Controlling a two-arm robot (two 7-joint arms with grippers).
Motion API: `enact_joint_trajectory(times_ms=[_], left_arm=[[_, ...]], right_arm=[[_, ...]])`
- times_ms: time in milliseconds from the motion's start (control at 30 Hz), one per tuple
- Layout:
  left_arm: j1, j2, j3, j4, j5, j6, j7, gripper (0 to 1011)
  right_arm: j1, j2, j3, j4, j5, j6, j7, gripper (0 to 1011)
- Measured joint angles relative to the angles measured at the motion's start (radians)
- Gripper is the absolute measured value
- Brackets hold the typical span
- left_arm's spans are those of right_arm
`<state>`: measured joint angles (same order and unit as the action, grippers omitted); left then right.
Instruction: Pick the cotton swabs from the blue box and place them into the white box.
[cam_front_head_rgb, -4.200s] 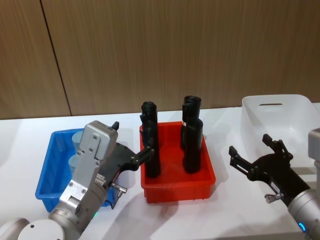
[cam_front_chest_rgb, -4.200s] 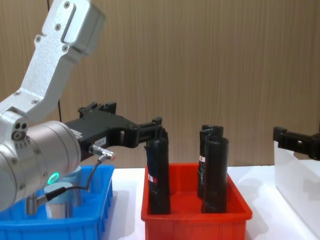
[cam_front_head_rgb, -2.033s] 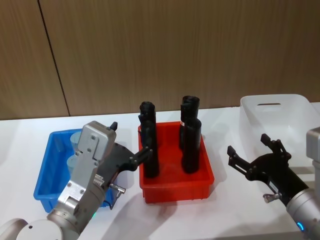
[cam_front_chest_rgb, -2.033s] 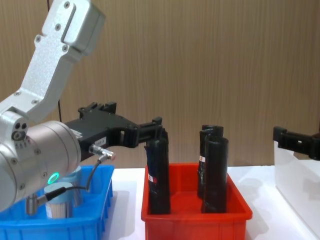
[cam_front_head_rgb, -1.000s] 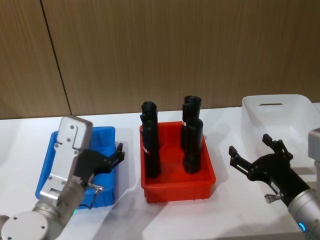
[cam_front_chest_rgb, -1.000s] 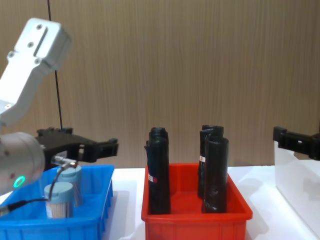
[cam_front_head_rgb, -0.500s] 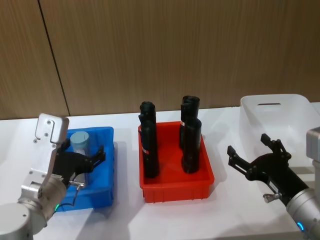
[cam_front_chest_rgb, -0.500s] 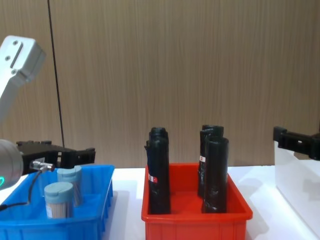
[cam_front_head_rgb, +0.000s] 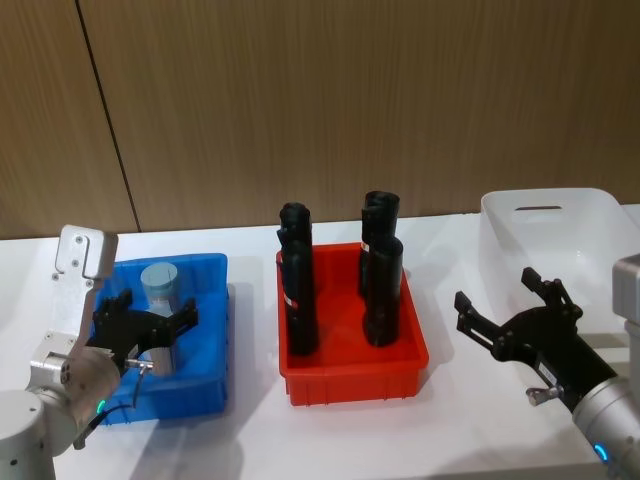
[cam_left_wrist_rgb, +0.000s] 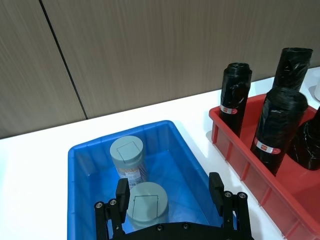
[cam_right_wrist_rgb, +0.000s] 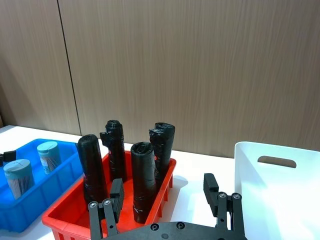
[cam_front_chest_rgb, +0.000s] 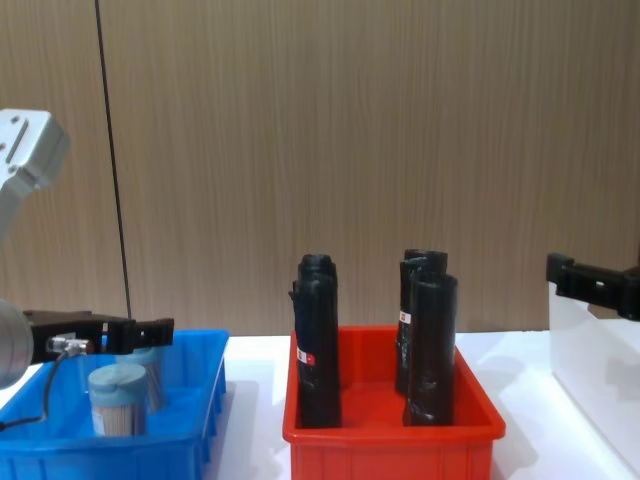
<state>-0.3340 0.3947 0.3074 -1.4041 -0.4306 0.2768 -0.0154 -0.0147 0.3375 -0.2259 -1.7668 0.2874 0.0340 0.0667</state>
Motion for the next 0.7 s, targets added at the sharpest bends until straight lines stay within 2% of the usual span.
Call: enact_joint_trajectory(times_ms=[300,700], left_arm=[[-0.021,-0.006,-0.011,0.052,-0.016,0.001,-0.021,1000],[-0.039,-0.010,-0.020,0.103,-0.014,0.000,-0.049,1000]], right_arm=[[0.000,0.000,0.000,0.000,0.000,0.000,0.000,1002],[0.000,0.000,0.000,0.000,0.000,0.000,0.000,1002]])
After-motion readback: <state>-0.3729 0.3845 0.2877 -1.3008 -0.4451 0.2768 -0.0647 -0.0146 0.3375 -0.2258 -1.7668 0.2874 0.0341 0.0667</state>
